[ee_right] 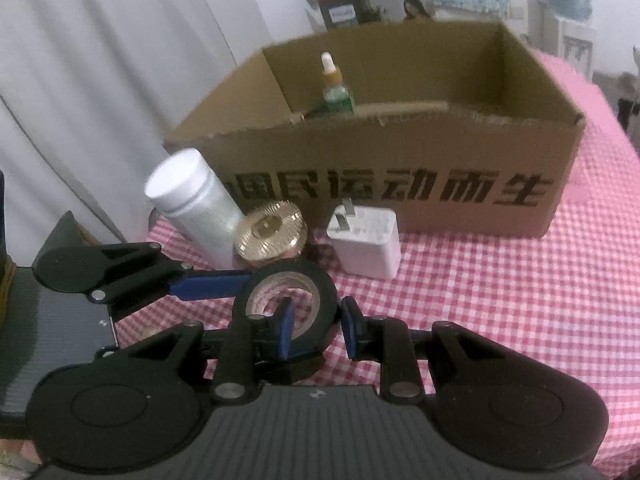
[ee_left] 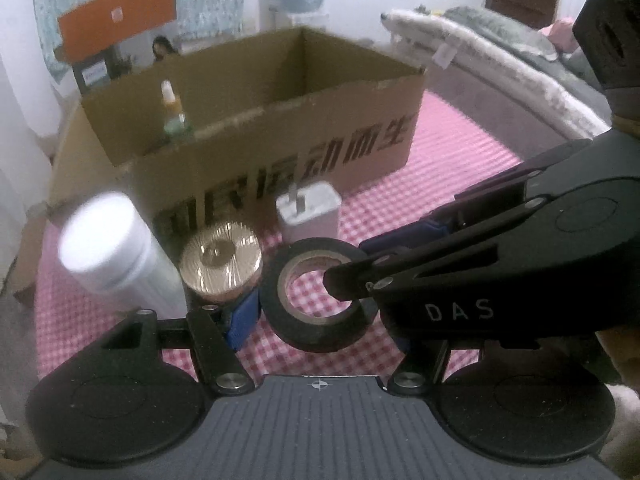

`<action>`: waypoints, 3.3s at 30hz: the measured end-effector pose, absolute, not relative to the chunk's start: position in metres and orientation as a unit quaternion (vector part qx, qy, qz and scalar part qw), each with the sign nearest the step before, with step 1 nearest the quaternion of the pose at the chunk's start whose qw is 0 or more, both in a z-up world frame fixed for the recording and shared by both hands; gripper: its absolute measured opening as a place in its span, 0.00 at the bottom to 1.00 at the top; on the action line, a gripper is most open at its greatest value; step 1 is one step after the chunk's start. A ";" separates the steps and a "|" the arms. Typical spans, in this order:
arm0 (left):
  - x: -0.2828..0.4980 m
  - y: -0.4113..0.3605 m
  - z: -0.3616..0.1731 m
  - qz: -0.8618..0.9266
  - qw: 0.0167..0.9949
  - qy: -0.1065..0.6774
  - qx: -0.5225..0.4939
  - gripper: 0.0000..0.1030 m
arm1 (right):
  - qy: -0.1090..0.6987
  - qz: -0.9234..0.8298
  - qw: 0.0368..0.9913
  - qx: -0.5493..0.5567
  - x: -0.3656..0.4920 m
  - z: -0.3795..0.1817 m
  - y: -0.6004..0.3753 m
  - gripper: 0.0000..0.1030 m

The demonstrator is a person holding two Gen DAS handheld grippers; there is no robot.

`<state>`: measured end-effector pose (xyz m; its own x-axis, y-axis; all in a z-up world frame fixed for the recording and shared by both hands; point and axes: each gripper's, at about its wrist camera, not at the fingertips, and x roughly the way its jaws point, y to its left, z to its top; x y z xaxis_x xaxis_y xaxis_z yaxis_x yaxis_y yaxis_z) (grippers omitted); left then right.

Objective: Organize rigid objects
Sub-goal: 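Lift the black tape roll with the right gripper over the box, then lower the tape roll into the box and open the right gripper, then move the right gripper to the white plug charger and grasp it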

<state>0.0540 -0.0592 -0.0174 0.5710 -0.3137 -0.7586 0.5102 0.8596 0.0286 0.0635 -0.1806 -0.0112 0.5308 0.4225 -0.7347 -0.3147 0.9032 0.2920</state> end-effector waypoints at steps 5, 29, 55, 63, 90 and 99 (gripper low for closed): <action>0.045 -0.058 0.012 -0.235 0.894 0.360 0.126 0.64 | 0.402 0.213 0.889 0.050 0.053 0.020 -0.182 0.27; 0.182 -0.062 0.082 -0.235 0.879 0.396 0.127 0.64 | 0.408 0.265 0.872 0.043 0.195 0.104 -0.190 0.27; 0.343 -0.096 0.009 -0.222 0.794 0.538 0.178 0.64 | 0.563 0.246 0.788 0.039 0.386 0.018 -0.180 0.25; 0.357 -0.100 -0.008 -0.211 0.776 0.565 0.184 0.67 | 0.584 0.245 0.772 0.063 0.402 -0.010 -0.182 0.24; 0.168 -0.029 0.125 -0.270 0.885 0.364 0.111 0.94 | 0.382 0.266 0.868 0.172 0.187 0.112 -0.266 0.70; 0.093 -0.021 0.075 -0.280 0.893 0.344 0.077 0.94 | 0.381 0.255 0.856 0.238 0.106 0.070 -0.272 0.70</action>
